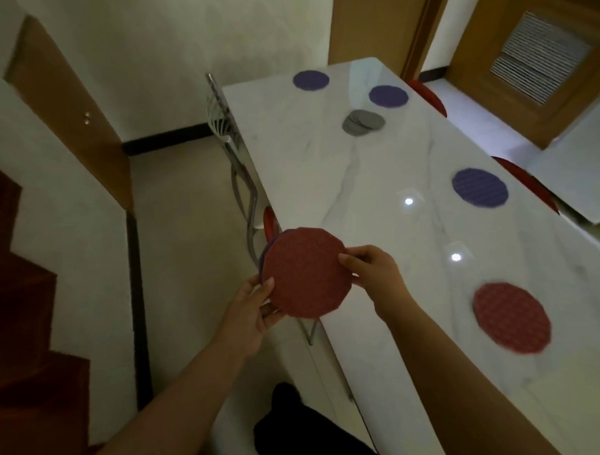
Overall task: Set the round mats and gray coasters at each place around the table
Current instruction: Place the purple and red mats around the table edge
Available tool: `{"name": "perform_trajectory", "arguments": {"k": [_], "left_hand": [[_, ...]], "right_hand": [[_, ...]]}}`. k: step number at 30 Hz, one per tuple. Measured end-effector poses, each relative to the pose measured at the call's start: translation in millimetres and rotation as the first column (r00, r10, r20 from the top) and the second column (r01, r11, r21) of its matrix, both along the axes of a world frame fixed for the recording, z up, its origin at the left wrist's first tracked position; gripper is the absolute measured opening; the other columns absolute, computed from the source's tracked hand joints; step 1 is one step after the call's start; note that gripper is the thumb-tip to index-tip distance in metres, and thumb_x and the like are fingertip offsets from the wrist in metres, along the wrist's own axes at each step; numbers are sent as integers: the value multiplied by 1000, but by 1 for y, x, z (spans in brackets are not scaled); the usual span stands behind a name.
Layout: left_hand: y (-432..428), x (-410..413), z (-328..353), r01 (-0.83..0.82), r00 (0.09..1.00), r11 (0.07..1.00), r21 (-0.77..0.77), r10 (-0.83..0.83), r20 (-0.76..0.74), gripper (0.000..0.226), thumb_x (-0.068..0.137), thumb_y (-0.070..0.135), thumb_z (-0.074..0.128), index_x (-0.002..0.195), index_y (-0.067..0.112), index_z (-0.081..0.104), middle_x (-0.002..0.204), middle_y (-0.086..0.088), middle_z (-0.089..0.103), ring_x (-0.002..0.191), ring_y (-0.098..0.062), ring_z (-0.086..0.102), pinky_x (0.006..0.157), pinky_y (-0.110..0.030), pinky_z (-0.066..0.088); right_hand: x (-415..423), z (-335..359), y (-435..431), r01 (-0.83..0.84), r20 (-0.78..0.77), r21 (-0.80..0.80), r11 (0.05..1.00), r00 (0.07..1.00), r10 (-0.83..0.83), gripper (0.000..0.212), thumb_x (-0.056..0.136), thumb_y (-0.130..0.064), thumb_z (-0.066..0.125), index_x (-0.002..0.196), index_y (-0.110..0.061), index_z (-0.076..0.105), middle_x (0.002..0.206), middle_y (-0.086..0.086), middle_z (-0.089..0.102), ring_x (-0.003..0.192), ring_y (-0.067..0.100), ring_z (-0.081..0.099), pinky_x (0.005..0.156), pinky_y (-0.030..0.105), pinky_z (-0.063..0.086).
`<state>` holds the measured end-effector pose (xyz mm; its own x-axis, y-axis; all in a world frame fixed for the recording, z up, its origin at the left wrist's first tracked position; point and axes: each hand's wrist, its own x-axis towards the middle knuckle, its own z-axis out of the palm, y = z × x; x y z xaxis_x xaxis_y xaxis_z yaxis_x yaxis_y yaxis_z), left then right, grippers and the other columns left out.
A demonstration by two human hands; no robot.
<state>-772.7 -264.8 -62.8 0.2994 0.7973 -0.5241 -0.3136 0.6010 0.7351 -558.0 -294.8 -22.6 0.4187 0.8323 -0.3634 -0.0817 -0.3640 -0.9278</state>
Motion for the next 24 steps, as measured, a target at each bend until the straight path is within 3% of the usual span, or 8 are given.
{"name": "perform_trajectory", "arguments": {"k": [3, 8, 15, 18, 21, 24], "left_hand": [[39, -6, 2, 66, 998, 998, -19, -65, 21, 39, 77, 26, 65, 115, 17, 61, 102, -7, 75, 81, -19, 74, 60, -29, 59], [86, 0, -1, 159, 987, 987, -30, -159, 8, 23, 91, 24, 54, 112, 16, 61, 87, 1, 77, 75, -15, 74, 57, -26, 59], [168, 29, -9, 336, 942, 941, -32, -335, 26, 19, 95, 17, 51, 109, 18, 63, 98, -4, 76, 84, -19, 74, 62, -31, 60], [210, 46, -15, 440, 898, 897, -44, -439, 26, 21, 94, 17, 54, 114, 14, 59, 98, -7, 75, 83, -21, 74, 64, -34, 61], [251, 60, -13, 564, 826, 826, -8, -564, -1, 31, 83, 24, 62, 111, 13, 57, 87, -6, 77, 74, -21, 74, 57, -31, 59], [289, 67, -15, 653, 757, 757, -17, -653, -20, 24, 86, 22, 61, 109, 14, 57, 86, -5, 78, 73, -21, 74, 55, -30, 58]], "right_hand": [[2, 4, 21, 17, -105, -15, 1000, 994, -18, 5, 85, -11, 66, 89, -9, 63, 89, 6, 68, 83, 17, 68, 69, 28, 59], [10, 5, 50, 126, -156, -77, 989, 978, -136, 11, 89, -14, 61, 97, -7, 62, 97, 9, 68, 90, 20, 67, 64, 29, 56], [25, -2, 81, 378, -151, -93, 921, 909, -388, 13, 82, -10, 69, 94, -5, 64, 90, 10, 68, 81, 19, 68, 60, 27, 56], [27, -2, 92, 450, -148, -88, 888, 876, -459, 19, 83, -8, 68, 101, -5, 67, 92, 11, 71, 81, 18, 70, 59, 24, 56], [20, -2, 104, 547, -176, -79, 834, 815, -552, 18, 84, -7, 66, 102, -8, 69, 88, 8, 73, 74, 12, 71, 59, 22, 56], [4, -6, 116, 671, -230, -100, 735, 703, -673, 15, 87, -7, 62, 101, -8, 69, 84, 6, 73, 70, 12, 70, 58, 21, 55]]}}
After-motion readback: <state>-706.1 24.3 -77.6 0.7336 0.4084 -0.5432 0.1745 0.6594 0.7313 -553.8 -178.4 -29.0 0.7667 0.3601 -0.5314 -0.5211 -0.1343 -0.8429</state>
